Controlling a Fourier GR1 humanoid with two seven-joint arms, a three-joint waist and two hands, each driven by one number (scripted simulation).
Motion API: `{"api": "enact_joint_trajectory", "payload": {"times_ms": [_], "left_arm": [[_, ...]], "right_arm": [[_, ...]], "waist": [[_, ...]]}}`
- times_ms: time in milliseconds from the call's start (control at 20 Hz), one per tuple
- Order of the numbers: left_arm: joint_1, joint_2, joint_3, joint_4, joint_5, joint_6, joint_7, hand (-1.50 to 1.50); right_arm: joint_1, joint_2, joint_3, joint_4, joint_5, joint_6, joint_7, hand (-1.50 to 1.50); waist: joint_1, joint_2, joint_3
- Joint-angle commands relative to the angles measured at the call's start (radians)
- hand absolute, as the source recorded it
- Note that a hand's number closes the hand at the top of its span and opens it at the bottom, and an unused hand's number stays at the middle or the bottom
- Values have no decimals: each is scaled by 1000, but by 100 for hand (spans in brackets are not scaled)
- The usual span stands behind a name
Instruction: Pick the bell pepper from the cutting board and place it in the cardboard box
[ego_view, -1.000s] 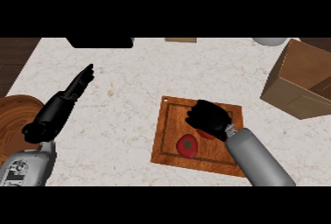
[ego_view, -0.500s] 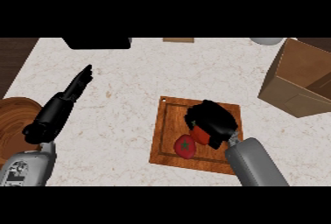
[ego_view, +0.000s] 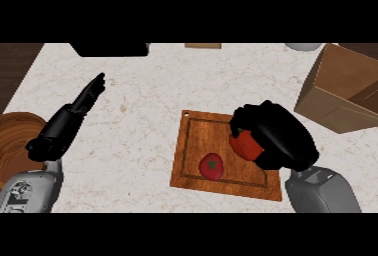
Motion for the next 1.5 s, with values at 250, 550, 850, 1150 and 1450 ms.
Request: {"api": "enact_joint_trajectory", "payload": {"times_ms": [250, 550, 850, 1150, 1450], "left_arm": [[-2, -6, 7, 7, 4, -6, -17, 0], [-33, -14, 5, -12, 2, -7, 21, 0], [-37, -5, 9, -20, -5, -19, 20, 0], [18, -19, -2, -42, -6, -21, -8, 0], [-16, -37, -17, 4, -22, -21, -33, 0]], "right_arm": [[-150, 48, -360, -75, -153, 52, 259, 150], [-354, -70, -556, 119, -238, 68, 328, 150], [-407, -278, -603, 445, -186, -35, 175, 150], [-437, -400, -559, 682, -156, 149, 164, 150], [-534, -533, -522, 1009, -104, 137, 3, 150]], "waist": [[13, 6, 1], [23, 8, 1], [34, 13, 1], [44, 13, 1], [57, 21, 2]]}}
